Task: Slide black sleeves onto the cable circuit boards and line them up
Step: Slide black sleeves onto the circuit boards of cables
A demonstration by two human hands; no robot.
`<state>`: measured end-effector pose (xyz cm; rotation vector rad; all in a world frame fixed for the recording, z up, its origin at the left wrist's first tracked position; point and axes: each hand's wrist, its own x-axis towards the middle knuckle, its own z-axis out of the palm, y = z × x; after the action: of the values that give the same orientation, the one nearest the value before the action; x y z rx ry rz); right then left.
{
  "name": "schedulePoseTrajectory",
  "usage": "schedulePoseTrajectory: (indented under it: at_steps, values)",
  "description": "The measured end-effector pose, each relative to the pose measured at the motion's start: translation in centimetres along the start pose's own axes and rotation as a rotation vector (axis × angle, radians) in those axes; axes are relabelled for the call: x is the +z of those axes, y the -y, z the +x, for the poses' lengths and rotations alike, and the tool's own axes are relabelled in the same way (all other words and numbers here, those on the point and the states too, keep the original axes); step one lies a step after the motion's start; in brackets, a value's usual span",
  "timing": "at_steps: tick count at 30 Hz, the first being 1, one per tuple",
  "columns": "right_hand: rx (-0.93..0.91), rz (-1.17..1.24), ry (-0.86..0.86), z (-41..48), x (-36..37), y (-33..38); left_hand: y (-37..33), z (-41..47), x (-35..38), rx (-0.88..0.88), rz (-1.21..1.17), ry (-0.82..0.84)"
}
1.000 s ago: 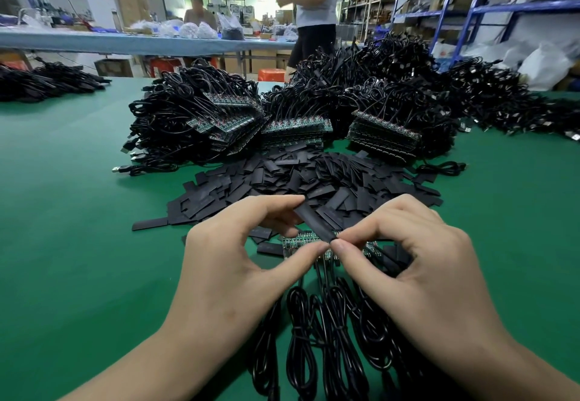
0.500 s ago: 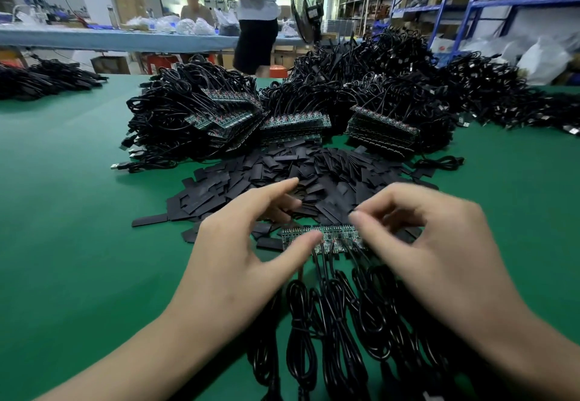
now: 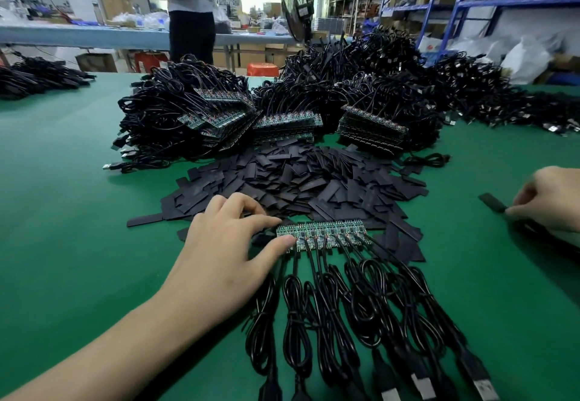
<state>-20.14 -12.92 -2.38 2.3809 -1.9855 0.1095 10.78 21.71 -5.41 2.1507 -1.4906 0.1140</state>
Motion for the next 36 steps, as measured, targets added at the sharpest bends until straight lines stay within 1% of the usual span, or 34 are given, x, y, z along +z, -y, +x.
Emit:
schedulePoseTrajectory:
  at_steps: [3,5,7,8,9,10,11,12,13,15,18,22,25,30,36]
  values:
    - [0.030,0.013,0.020,-0.8,-0.5,-0.1,-0.2,0.1,0.0,0.021,-0.108,-0.053]
    - [-0.039,0.008,-0.069,-2.2,-1.4,1.6,-0.5,0.0,-0.1,0.010,-0.238,-0.104]
    - [-0.236,0.029,-0.225,-4.9,-2.8,4.8,-0.9,0.0,-0.2,-0.042,-0.425,-0.149]
    - [-0.382,0.119,-0.293,-7.0,-3.5,6.9,-1.1,0.0,-0.3,-0.081,-0.528,-0.147]
    - [-0.542,0.255,-0.321,-9.4,-4.3,9.2,-1.2,0.0,-0.4,-0.114,-0.626,-0.128]
    - [-0.698,0.384,-0.294,-11.9,-5.0,11.5,-1.3,0.0,-0.4,-0.135,-0.709,-0.104]
    - [-0.827,0.482,-0.231,-14.2,-5.6,13.6,-1.4,0.1,-0.5,-0.144,-0.772,-0.087]
    - [-0.909,0.540,-0.164,-15.9,-5.6,15.3,-1.4,0.1,-0.7,-0.143,-0.817,-0.079]
    - [-0.950,0.556,-0.110,-17.1,-5.3,16.4,-1.4,0.0,-0.9,-0.131,-0.849,-0.079]
    - [-0.971,0.572,-0.058,-18.2,-4.3,17.8,-1.4,0.0,-1.2,-0.090,-0.890,-0.091]
    - [-0.930,0.748,0.006,-18.3,-3.2,18.3,-1.5,-0.2,-1.5,-0.075,-0.954,-0.078]
    - [-0.905,0.881,0.031,-18.4,-2.4,18.2,-1.5,-0.3,-1.2,-0.107,-0.919,-0.038]
    - [-0.894,0.941,0.100,-18.4,-2.3,18.2,-1.6,-0.3,-1.4,-0.106,-0.952,-0.001]
    - [-0.914,1.009,0.204,-18.0,-2.4,18.1,-1.6,-0.1,-2.2,-0.098,-1.049,0.106]
    - [-0.933,1.088,0.302,-17.8,-2.3,18.1,-1.3,0.1,-2.2,-0.155,-1.134,0.196]
